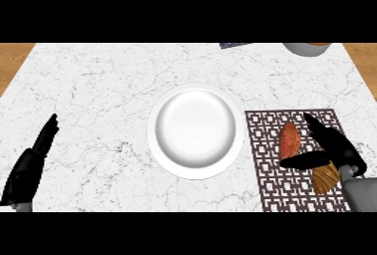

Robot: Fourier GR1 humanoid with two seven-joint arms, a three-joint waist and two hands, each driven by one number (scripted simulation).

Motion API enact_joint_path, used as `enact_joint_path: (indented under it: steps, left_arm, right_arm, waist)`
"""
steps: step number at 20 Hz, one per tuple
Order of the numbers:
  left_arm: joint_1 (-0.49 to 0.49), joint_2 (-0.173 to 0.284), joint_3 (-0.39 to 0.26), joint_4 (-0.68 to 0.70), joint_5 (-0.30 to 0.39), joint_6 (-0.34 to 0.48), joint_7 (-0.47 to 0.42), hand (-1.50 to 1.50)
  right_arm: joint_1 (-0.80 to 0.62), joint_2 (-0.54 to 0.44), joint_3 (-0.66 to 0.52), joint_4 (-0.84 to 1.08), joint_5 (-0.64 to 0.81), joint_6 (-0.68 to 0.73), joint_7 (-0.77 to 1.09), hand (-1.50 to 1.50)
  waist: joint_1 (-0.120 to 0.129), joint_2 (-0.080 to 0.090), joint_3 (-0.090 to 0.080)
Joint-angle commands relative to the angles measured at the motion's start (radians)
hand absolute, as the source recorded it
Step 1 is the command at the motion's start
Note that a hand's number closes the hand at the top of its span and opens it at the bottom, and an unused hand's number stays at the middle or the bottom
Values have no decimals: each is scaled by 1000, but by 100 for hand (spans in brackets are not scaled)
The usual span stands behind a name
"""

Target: Pick the sweet potato from the placemat and place it in the plate

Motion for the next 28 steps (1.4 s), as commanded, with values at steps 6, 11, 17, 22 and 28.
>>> enact_joint_path:
  steps: [6,11,17,22,28]
  left_arm:
    - [62,-61,22,-91,-75,-33,28,0]
    - [125,-74,30,-170,-65,-35,34,0]
    - [70,-87,66,-80,-91,-67,-17,0]
    - [-13,-75,10,-69,-96,-90,-9,0]
    - [-59,-94,-8,-54,-99,-91,10,0]
  right_arm:
    - [-25,98,-37,52,114,40,-32,-150]
    - [-8,119,-83,55,101,10,-143,150]
    - [-36,157,-89,78,187,-22,-145,150]
    - [-280,-141,106,173,392,256,-436,150]
    - [-433,-287,151,275,537,233,-753,150]
  waist:
    - [0,-1,0]
    - [2,-2,0]
    - [0,-1,0]
    - [122,33,0]
    - [119,46,7]
